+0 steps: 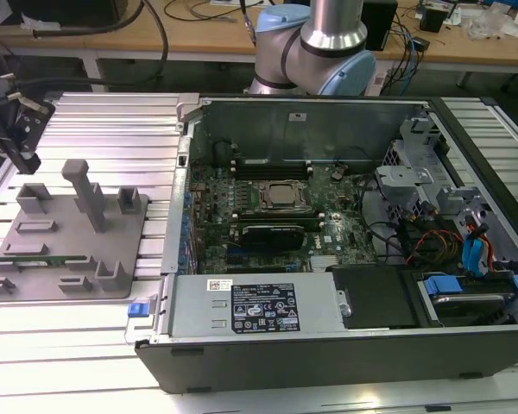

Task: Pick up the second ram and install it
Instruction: 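Reach for the second ram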

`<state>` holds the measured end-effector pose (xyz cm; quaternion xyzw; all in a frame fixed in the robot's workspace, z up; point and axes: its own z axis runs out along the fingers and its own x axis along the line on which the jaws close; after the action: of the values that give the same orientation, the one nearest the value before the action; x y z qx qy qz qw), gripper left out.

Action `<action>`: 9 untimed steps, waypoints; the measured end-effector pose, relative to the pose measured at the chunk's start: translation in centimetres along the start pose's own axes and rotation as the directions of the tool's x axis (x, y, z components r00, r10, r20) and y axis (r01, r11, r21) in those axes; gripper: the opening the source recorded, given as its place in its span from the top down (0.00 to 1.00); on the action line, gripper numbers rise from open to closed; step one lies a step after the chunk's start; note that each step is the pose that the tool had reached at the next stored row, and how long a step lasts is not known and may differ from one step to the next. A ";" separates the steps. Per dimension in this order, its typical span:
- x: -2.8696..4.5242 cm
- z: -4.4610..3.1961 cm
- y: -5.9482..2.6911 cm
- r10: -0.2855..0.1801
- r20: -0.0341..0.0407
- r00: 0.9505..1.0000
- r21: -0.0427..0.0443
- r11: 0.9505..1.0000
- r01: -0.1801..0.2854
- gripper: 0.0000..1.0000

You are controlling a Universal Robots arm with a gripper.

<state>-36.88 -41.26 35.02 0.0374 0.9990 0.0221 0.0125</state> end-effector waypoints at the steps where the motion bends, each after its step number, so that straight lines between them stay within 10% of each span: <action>1: 0.15 0.45 -0.26 0.000 0.000 1.000 0.000 1.000 0.000 0.92; 9: 0.64 1.64 -0.90 0.000 -0.003 1.000 0.002 1.000 0.000 0.92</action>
<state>-37.54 -42.03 33.32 0.0374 0.9990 0.0209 0.0110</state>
